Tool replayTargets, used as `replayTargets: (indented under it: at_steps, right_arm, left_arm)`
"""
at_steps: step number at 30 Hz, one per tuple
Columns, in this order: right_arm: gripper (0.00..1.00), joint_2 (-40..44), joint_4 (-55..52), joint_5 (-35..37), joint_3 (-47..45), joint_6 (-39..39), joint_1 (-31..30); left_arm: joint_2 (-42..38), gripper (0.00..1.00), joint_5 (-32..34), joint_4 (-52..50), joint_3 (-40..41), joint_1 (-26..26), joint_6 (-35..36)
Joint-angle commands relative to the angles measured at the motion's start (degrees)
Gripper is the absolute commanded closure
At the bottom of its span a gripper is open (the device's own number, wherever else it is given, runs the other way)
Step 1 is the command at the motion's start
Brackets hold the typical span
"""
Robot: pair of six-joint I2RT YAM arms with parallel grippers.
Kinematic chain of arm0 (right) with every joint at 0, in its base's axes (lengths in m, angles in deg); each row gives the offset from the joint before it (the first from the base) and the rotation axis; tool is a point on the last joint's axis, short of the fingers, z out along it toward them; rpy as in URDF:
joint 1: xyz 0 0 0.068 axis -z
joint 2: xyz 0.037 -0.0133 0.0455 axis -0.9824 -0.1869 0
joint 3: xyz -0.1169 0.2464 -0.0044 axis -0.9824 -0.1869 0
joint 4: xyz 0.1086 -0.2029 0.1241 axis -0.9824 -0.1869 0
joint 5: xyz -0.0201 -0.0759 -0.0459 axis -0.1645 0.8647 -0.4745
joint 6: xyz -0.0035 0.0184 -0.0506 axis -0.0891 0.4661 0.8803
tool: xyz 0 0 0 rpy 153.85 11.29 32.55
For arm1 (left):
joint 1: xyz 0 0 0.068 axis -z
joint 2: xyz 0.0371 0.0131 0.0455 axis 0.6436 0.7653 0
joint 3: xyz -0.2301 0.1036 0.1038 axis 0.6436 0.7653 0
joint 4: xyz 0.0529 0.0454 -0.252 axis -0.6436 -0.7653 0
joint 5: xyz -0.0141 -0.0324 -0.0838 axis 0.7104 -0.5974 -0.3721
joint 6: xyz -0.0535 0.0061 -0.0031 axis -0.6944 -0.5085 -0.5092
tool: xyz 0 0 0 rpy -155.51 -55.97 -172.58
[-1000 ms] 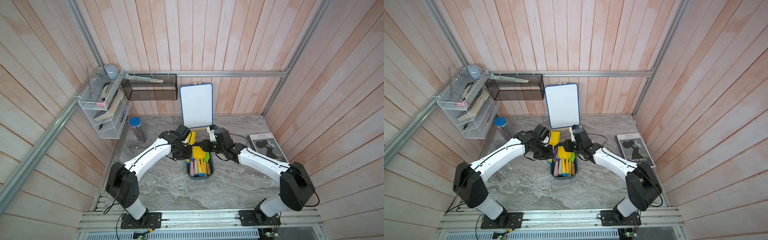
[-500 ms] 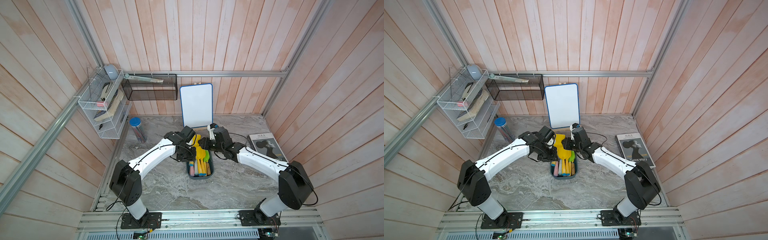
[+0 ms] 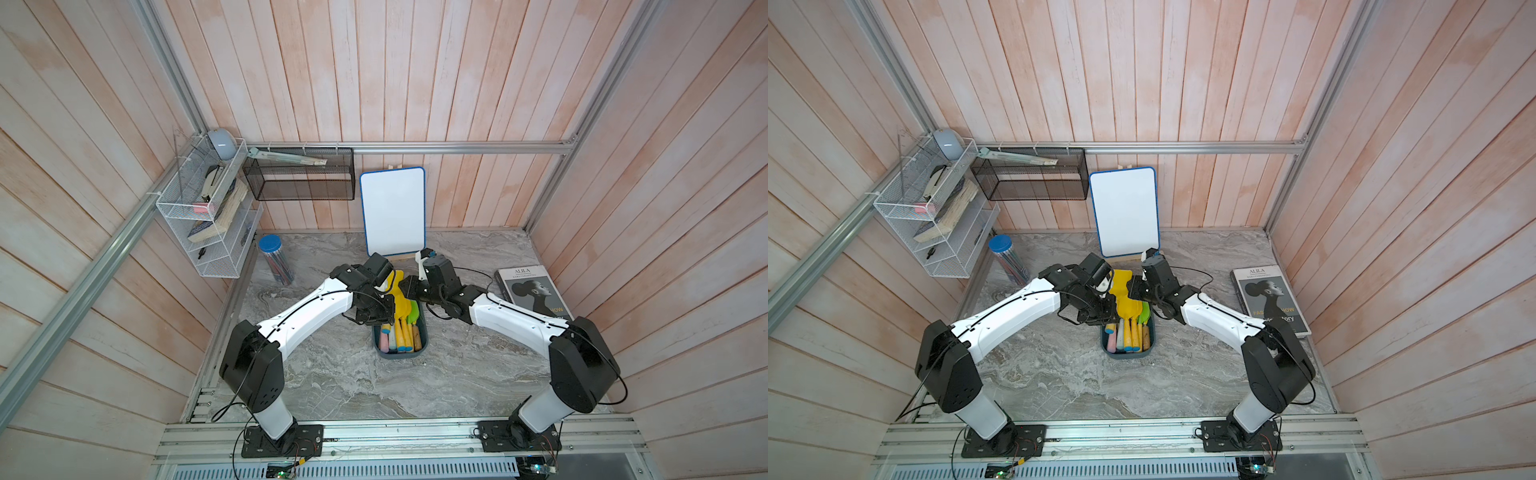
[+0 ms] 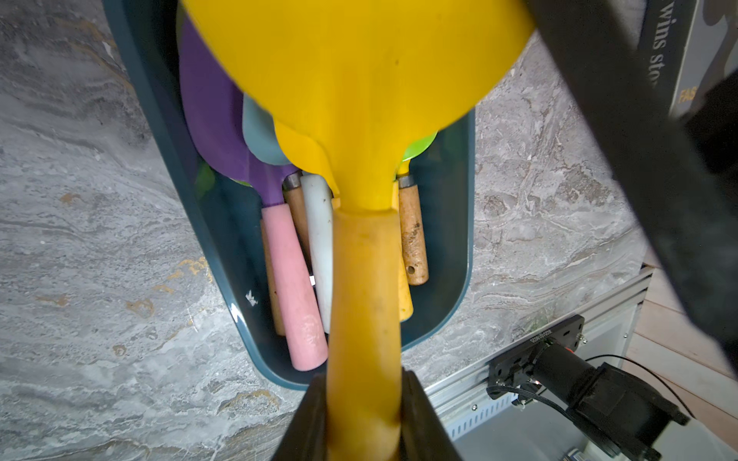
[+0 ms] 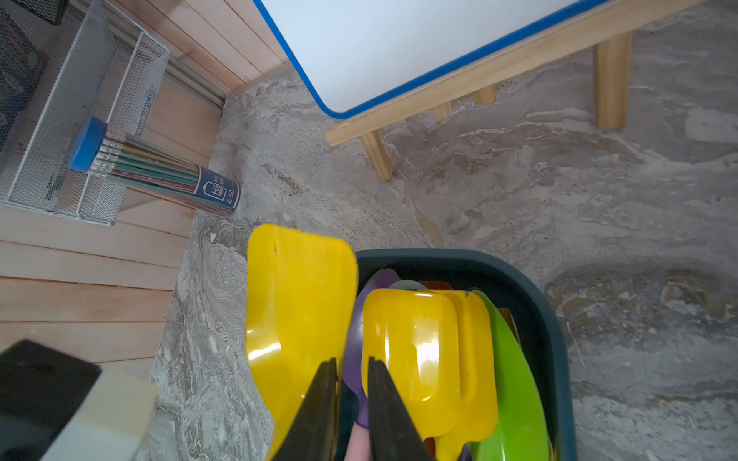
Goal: Put the shovel into the storage box
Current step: Place the shovel in the storage box.
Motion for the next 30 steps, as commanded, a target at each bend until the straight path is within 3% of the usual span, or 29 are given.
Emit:
replayTargets:
  at_steps: [1,13,15,18,21,24,30]
  right_arm:
    - [0.85,-1.4,0.8,1.5,1.2,-0.5,-0.4]
    - [1.0,-2.2,1.4,1.9,1.3,-0.4,-0.4]
    - [1.0,-2.1,1.6,2.0,1.0,0.0,-0.4]
    - [1.0,-1.9,1.8,2.2,0.8,0.6,-0.4]
    - [1.0,-1.6,2.0,2.3,0.6,1.3,-0.4]
    - [1.0,-1.5,2.2,2.0,0.5,1.9,-0.3]
    - [1.0,-2.1,3.6,-1.5,0.2,4.4,0.1]
  left_arm:
    - [-1.4,0.93,-0.9,2.1,-0.7,0.3,-0.7]
    - [-2.1,0.93,-1.6,3.2,-0.3,0.6,-1.1]
    - [-2.1,0.84,-2.0,3.6,-0.3,0.6,-1.1]
    - [-2.4,0.6,-2.7,4.7,0.2,0.6,-1.1]
    - [-2.8,0.47,-3.1,5.6,0.5,0.6,-0.9]
    - [-3.1,0.4,-3.2,5.9,0.5,0.6,-0.7]
    - [-5.0,0.36,-2.2,6.5,1.7,0.6,-0.5]
